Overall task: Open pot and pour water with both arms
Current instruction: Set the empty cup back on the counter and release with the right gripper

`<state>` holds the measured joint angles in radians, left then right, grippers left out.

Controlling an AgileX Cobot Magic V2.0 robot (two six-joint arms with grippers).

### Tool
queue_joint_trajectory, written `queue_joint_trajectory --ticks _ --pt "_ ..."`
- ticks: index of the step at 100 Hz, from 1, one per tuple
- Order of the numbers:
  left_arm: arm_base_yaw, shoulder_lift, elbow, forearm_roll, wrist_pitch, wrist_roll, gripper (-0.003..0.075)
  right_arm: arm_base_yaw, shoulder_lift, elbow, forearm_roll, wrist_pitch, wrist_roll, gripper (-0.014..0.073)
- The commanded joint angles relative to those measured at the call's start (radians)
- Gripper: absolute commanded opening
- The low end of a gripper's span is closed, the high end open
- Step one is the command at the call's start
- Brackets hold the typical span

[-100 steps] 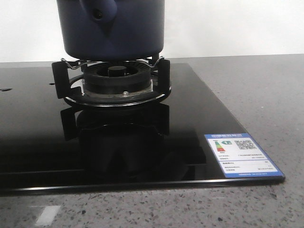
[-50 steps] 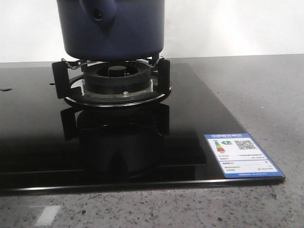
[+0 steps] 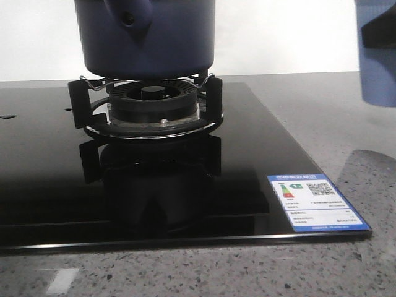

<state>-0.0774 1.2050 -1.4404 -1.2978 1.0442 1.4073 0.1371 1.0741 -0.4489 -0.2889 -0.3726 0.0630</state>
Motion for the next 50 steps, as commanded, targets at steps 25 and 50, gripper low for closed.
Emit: queue_joint_trajectory --ticks 25,50 --pt "-0.009 -0.012 -0.035 -0.092 -0.02 -0.011 0.0243 -0.008 0.119 0.009 0.069 -0.215 0.055 0.0402" --pt "-0.009 -0.008 -0.035 -0.092 -0.018 -0.011 0.0243 -0.008 0.078 0.0 0.101 -0.251 0.072 0.0657"
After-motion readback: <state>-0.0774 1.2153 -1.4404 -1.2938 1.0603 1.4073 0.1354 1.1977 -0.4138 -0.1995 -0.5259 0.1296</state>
